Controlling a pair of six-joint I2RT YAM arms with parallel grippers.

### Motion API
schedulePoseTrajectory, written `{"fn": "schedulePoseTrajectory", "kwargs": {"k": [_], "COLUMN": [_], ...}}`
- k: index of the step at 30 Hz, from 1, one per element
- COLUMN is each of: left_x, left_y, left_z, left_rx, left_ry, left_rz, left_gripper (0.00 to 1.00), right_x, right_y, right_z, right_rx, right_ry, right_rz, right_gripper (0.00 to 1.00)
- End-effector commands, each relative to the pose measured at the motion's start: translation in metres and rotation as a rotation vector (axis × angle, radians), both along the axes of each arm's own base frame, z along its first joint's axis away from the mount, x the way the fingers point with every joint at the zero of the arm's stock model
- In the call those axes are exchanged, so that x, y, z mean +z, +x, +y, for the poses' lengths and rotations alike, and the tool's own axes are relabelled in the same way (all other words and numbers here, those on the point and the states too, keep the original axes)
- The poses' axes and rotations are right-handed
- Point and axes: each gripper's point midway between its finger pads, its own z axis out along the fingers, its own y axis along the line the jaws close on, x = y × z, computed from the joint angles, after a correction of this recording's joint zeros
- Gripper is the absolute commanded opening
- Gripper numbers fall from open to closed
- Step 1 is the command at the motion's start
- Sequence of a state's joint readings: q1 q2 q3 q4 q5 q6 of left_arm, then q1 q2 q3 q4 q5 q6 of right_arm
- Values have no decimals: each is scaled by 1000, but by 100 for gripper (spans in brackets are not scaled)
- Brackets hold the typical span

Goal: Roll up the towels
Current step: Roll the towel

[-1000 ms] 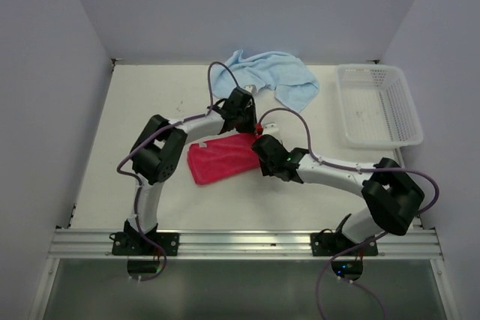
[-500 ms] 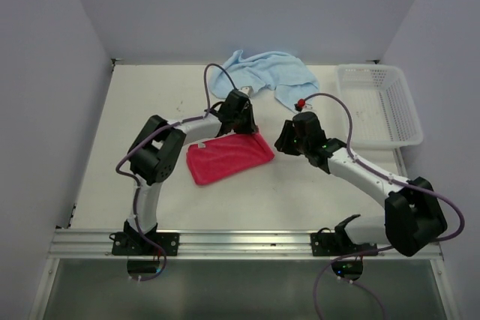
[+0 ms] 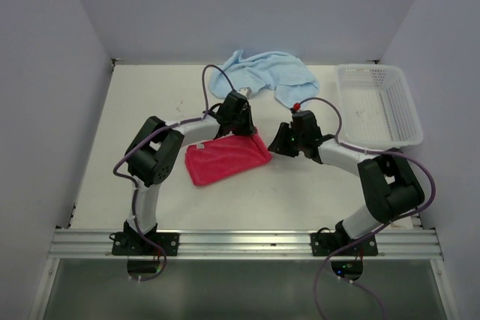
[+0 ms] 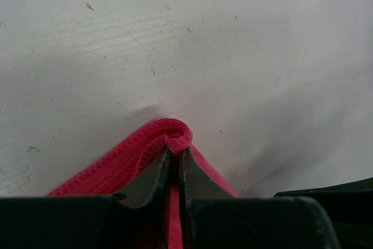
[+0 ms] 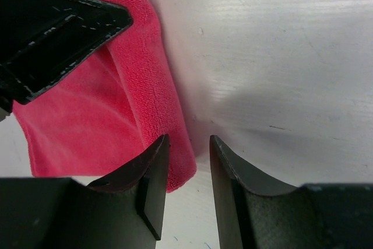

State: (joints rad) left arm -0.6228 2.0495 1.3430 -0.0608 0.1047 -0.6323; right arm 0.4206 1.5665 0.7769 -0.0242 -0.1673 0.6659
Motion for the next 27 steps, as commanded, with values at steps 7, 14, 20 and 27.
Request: {"fn": "schedulePoseTrajectory", "kwargs": {"k": [7,14,20,27], "left_x": [28,26,25,25], "left_y": [10,8,9,10], "left_z": [5,8,9,9], "left_rx": [29,36,52,57], "left_ry": [-11,-4,-14,-15], "left_rz": [-94,-92,-102,-105], "left_gripper": [0,0,0,0], "right_x": [18,15,18,12], "right_y": [1,-3,-7,-14], "right_z": [18,23,27,33], "right_rx": [36,51,59,77], "right_ry": [130,159,199,231], "right_rz": [-58,-36,-26,-6], "right_gripper": [41,40,41,41]}}
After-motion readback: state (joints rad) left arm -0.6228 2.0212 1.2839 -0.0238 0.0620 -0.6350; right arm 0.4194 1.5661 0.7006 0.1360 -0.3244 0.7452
